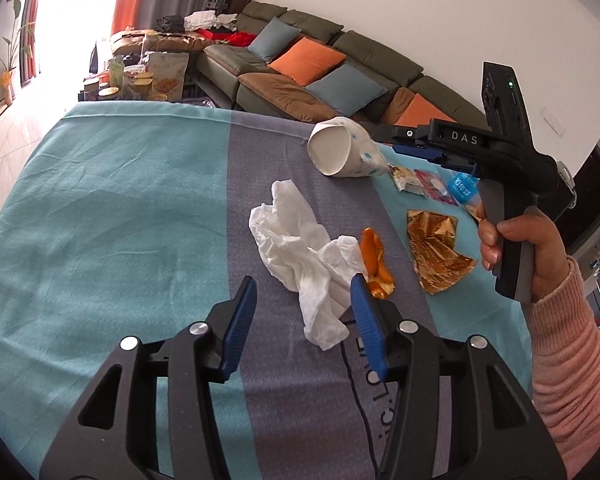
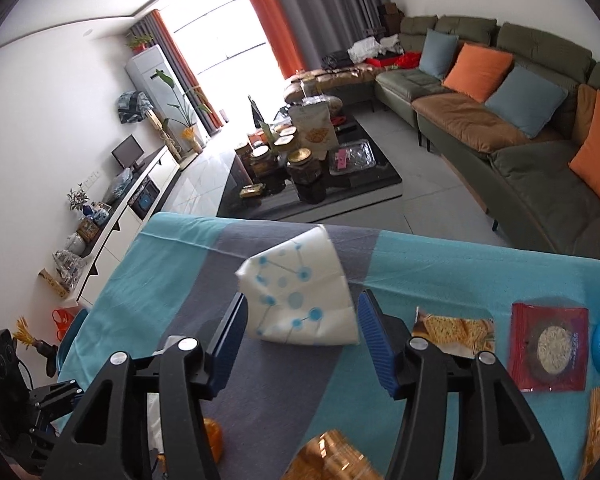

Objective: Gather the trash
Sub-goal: 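Grasp the white tissue with the left tool while the right tool grasps the blue-dotted paper cup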

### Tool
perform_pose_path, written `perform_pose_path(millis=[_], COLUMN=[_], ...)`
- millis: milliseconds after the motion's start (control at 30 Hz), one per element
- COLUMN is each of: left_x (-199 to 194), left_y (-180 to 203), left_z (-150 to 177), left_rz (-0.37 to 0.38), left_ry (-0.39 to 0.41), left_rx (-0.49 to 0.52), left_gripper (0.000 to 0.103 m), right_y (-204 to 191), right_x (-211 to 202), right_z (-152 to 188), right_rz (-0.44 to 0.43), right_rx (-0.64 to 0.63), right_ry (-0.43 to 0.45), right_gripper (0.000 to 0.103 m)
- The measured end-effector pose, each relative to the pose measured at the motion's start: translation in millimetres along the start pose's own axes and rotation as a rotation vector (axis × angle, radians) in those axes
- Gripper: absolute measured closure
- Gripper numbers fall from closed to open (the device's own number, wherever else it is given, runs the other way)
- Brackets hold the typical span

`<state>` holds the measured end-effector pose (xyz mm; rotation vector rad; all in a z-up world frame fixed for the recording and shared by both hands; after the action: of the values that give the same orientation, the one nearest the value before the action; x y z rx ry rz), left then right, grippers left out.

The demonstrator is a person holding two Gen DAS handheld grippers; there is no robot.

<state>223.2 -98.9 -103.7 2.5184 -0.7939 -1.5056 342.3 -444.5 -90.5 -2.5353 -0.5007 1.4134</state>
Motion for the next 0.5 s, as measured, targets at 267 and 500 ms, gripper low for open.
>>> perform_pose_path(millis=[267,500], left_x=[11.8,21.9], left_y=[-6.1,-8.1], left_z=[-8.7,-11.3], left_rz=[0.002,0.028], left_ry=[-0.03,-0.059], left_rx=[-0.019,-0.031], left_gripper=[0.048,0.05], right_y=[9.5,4.9], right_x=[20.3,23.3], right_z=[-0.9,5.2], right_rz=[-0.052,-0.107], right_rx=[0.029,0.008], right_ry=[-0.05,-0.072], right_gripper=[0.047,0.074])
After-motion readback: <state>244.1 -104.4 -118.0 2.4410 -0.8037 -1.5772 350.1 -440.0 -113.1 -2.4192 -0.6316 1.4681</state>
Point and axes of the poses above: each gripper's, at about its wrist camera, not at the fingertips, and x roughly the way its jaws point, y to its right, z to its underside, the point moved 4 cm from there along x, roughly the way its jaws point, and after that the axes turned 10 degrees about -y, right-handed, at the moved point
